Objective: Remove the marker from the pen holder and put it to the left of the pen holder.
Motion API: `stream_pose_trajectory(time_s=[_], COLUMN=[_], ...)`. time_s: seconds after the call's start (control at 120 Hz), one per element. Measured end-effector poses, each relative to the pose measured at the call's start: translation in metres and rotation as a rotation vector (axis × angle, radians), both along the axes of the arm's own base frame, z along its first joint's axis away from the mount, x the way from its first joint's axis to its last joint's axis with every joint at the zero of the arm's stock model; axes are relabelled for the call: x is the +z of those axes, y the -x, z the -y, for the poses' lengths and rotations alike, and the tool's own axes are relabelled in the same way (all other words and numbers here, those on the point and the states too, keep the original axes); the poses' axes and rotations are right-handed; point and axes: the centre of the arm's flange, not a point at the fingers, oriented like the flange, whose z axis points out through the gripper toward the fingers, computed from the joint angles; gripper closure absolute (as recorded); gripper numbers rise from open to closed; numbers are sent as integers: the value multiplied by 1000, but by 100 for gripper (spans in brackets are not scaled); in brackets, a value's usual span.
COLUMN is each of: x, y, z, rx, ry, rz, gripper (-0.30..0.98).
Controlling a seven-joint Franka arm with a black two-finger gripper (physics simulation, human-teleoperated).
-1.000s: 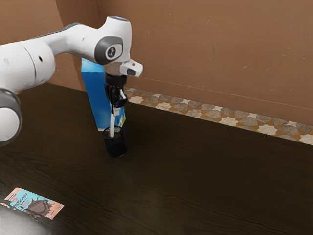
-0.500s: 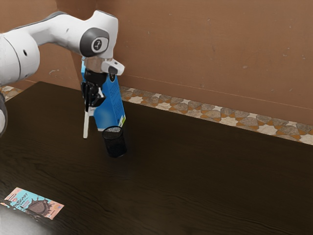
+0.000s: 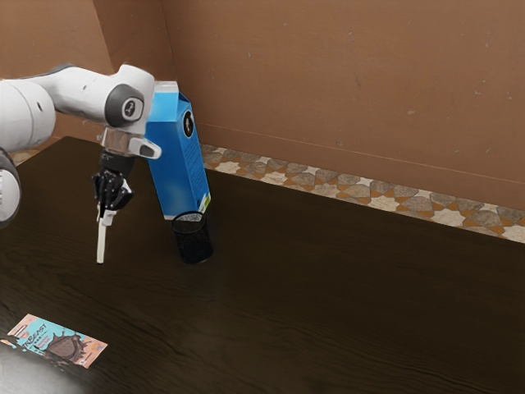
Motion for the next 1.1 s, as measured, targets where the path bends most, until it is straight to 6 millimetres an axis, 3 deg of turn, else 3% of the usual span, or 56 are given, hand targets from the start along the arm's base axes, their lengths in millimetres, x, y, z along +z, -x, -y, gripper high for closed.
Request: stream_pose_trajectory(time_s=[0.067, 0.25, 0.35, 0.4, 0.517, 0.683, 0.942, 1.1], x=[-9, -41, -43, -33, 34, 102, 164, 196], y=[2, 6, 6, 4, 5, 17, 55, 55], z=[-8, -24, -25, -20, 32, 113, 213, 261], rx=[10, 39, 40, 31, -50, -184, -326, -412], ry=[7, 38, 43, 43, 54, 65, 90, 103], rz=[-14, -57, -57, -41, 49, 165, 345, 456], gripper=[73, 45, 29, 23, 13, 6, 2, 1])
